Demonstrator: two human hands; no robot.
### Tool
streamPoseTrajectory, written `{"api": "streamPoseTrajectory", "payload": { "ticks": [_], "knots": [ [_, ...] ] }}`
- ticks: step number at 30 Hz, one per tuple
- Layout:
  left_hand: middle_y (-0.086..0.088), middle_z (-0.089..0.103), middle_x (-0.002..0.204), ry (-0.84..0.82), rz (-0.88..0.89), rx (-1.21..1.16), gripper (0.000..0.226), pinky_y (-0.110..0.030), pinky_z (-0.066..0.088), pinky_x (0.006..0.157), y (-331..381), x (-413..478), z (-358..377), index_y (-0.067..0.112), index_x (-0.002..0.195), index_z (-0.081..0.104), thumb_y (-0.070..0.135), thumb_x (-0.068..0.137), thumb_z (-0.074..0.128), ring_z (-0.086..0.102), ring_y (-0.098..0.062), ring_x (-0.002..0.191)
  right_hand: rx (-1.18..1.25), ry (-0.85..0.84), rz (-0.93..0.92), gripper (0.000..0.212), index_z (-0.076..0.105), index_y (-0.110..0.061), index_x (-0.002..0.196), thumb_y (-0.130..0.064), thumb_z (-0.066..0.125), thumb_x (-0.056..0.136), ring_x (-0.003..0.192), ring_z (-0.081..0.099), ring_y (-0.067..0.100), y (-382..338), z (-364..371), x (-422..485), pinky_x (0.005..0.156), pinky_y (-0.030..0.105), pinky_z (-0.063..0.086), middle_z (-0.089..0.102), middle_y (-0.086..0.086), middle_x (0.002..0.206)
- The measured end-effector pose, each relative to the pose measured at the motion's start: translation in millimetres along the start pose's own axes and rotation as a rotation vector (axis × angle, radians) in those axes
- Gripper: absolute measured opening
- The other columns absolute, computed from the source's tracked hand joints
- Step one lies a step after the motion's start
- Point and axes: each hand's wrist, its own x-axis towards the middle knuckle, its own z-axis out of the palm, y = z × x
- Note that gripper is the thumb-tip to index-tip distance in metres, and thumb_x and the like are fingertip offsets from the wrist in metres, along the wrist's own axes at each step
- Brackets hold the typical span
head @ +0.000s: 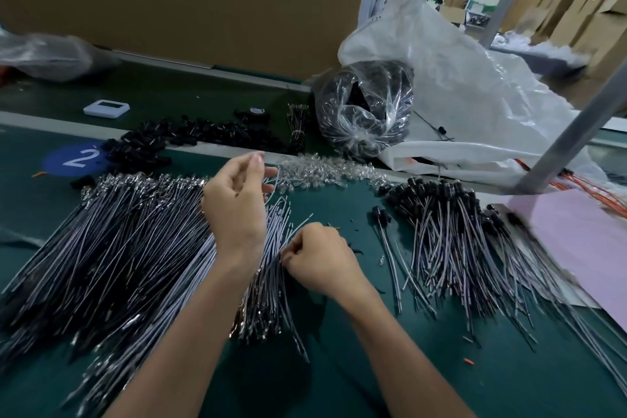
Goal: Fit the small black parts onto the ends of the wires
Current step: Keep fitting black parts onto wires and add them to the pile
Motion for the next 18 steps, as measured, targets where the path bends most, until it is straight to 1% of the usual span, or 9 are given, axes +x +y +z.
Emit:
{"api": "streamPoseTrajectory", "payload": {
  "ticks": [3,6,7,9,10,12,13,15,18],
  "knots": [
    [0.006,0.075,0.081,-0.096,-0.012,0.015,0.013,-0.018,0.053,0.068,23.7,5.9,-18.5,0.022,0.096,0.070,0.015,0.096,0.059,0.069,-0.008,0.077,0.041,0.060,-0.005,0.042,0.065,-0.001,0.074,-0.040,0.063,0.090,0.071,0.063,0.031,2.2,-0.1,-5.6,0.067,0.039,0.054,0.068,0.014,0.074],
    [0.013,0.075,0.080,-0.084,0.128,0.153,0.011,-0.013,0.052,0.065,51.9,20.5,-48.9,0.031,0.088,0.070,0.024,0.093,0.063,0.069,0.001,0.075,0.011,0.071,-0.012,0.041,0.067,-0.004,0.079,-0.043,0.060,0.089,0.072,0.062,0.029,-0.4,1.7,-6.9,0.066,0.038,0.051,0.068,0.009,0.076],
    [0.013,0.073,0.076,-0.054,0.186,0.268,0.010,-0.013,0.051,0.064,57.4,26.2,-59.3,0.032,0.085,0.069,0.029,0.092,0.064,0.068,0.003,0.073,0.004,0.062,-0.003,0.036,0.065,-0.005,0.075,-0.038,0.059,0.088,0.069,0.059,0.028,-2.1,2.3,-4.8,0.063,0.037,0.050,0.065,0.007,0.072],
    [0.015,0.068,0.071,0.004,0.306,0.669,0.009,-0.015,0.051,0.066,58.3,38.4,-80.0,0.035,0.085,0.068,0.040,0.092,0.063,0.065,0.002,0.069,-0.003,0.061,0.016,0.033,0.050,-0.009,0.060,-0.028,0.054,0.086,0.057,0.048,0.025,-6.0,3.4,-0.6,0.054,0.033,0.041,0.052,0.004,0.059],
    [0.010,0.069,0.075,0.014,0.316,0.899,0.012,-0.026,0.055,0.071,55.2,44.2,-90.0,0.035,0.089,0.069,0.045,0.091,0.063,0.066,-0.005,0.072,0.004,0.063,0.026,0.034,0.041,-0.012,0.058,-0.025,0.052,0.087,0.052,0.042,0.023,-7.8,3.4,1.4,0.050,0.032,0.035,0.044,0.003,0.056],
    [-0.002,0.071,0.084,-0.044,0.218,1.247,0.017,-0.044,0.057,0.079,45.7,54.2,-108.6,0.030,0.093,0.072,0.046,0.087,0.068,0.067,-0.026,0.080,0.024,0.078,0.042,0.043,0.033,-0.014,0.056,-0.031,0.051,0.092,0.048,0.036,0.021,-9.5,3.2,4.2,0.047,0.030,0.029,0.038,0.002,0.054],
    [-0.005,0.071,0.086,-0.091,0.138,1.367,0.017,-0.048,0.057,0.079,42.0,56.4,-114.5,0.028,0.091,0.071,0.044,0.085,0.071,0.065,-0.031,0.082,0.025,0.089,0.044,0.048,0.033,-0.014,0.055,-0.036,0.051,0.094,0.048,0.036,0.021,-9.8,3.1,5.3,0.047,0.031,0.028,0.039,0.002,0.054],
    [-0.006,0.070,0.088,-0.171,-0.014,1.516,0.021,-0.046,0.057,0.079,35.6,55.6,-119.4,0.028,0.089,0.070,0.046,0.080,0.077,0.064,-0.032,0.086,0.007,0.090,0.044,0.049,0.034,-0.013,0.057,-0.036,0.051,0.096,0.050,0.038,0.019,-10.2,3.9,9.2,0.052,0.031,0.030,0.042,0.002,0.059],
    [0.001,0.068,0.088,-0.255,-0.076,1.507,0.017,-0.040,0.055,0.081,25.9,48.0,-116.7,0.030,0.088,0.067,0.037,0.079,0.080,0.063,-0.027,0.089,0.087,0.051,0.056,0.039,0.031,-0.013,0.056,-0.018,0.050,0.090,0.046,0.030,0.018,-8.6,0.9,13.5,0.048,0.029,0.029,0.035,0.001,0.053]
  ]
}}
